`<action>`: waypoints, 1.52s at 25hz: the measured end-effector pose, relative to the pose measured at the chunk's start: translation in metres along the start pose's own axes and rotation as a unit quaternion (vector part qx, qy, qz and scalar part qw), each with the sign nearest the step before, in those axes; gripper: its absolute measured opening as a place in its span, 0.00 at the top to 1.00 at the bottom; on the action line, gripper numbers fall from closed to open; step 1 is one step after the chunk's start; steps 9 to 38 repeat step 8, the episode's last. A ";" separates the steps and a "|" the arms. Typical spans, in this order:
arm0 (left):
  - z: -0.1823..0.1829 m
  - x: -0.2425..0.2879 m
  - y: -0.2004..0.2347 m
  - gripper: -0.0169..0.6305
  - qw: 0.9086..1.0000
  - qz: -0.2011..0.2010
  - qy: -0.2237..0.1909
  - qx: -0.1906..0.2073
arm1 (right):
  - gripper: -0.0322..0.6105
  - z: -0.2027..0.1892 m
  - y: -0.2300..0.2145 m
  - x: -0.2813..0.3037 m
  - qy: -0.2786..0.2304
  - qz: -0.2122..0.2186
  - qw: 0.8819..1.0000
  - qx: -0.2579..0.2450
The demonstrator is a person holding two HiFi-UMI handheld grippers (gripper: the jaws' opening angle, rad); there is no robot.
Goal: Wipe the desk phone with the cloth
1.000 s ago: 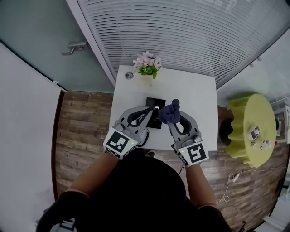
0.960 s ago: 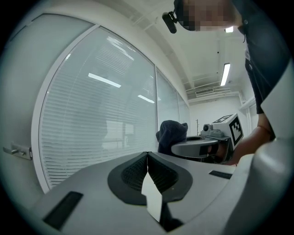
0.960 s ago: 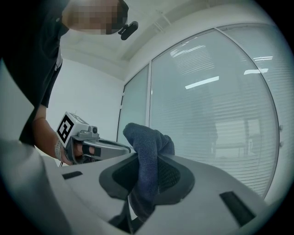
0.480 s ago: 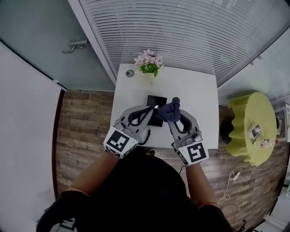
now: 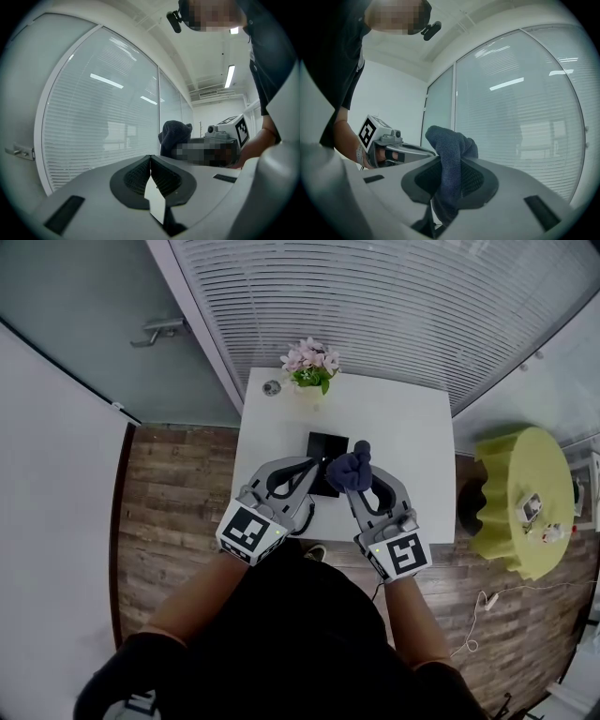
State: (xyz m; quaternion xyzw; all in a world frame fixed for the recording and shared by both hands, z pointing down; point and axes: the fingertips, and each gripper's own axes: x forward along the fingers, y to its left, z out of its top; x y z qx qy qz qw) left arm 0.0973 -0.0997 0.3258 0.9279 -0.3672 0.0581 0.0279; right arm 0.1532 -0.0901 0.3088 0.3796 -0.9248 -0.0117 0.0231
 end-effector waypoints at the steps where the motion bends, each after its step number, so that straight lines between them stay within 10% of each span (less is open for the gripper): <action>1: 0.000 -0.001 0.000 0.96 1.000 0.000 0.000 0.000 | 0.80 0.000 0.001 0.000 0.000 0.000 1.000 0.000; 38: -0.004 -0.002 -0.002 0.96 1.000 -0.001 0.001 -0.001 | 0.80 -0.003 0.003 -0.003 0.001 -0.001 1.000 0.002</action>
